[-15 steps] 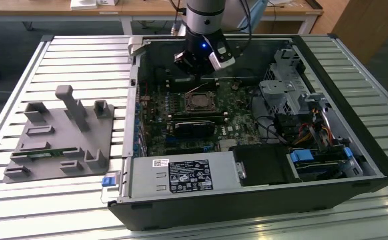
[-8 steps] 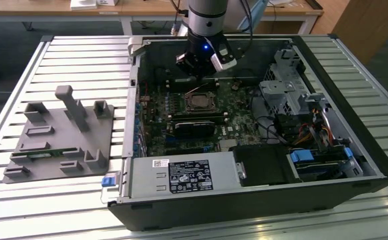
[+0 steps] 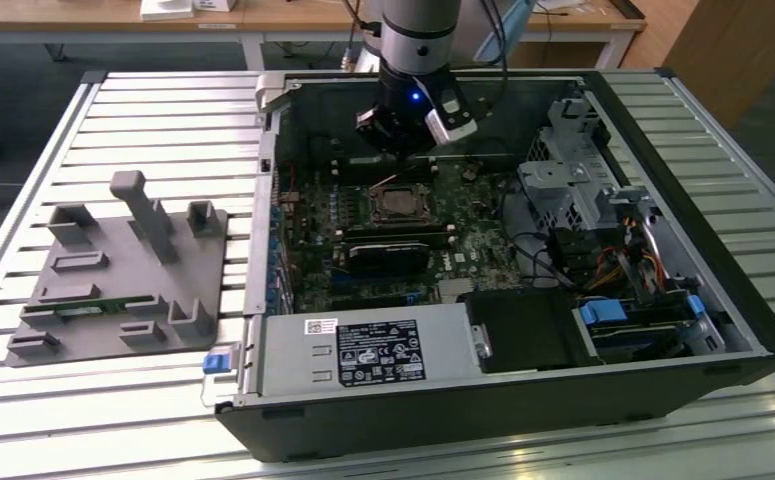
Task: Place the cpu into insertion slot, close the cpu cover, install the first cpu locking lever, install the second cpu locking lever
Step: 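Install the first cpu locking lever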
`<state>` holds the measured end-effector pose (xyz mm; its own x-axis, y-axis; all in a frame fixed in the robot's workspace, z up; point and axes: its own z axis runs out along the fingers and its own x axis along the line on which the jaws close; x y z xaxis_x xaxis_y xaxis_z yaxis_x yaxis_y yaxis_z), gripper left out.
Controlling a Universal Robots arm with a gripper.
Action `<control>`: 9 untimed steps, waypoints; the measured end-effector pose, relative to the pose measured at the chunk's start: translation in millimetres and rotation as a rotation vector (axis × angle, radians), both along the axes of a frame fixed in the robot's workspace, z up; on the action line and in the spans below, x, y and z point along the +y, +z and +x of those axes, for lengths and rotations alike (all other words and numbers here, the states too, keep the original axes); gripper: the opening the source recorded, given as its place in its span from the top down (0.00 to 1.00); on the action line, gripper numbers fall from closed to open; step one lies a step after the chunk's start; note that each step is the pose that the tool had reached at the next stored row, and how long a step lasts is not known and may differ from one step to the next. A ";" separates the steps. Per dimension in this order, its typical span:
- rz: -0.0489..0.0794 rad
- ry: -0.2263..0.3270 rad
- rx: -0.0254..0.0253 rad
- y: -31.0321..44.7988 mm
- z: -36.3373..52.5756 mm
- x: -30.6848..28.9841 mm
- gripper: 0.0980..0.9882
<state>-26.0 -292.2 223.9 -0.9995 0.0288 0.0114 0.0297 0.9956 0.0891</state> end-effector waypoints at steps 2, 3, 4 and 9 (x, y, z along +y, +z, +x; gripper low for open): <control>0.000 0.000 0.0000 -1.5 1.4 0.3 0.99; 0.000 0.000 0.0001 -2.1 2.2 0.4 0.99; 0.000 0.000 0.0000 -2.7 3.1 0.6 0.99; 0.000 0.000 0.0000 -5.7 7.7 1.0 0.99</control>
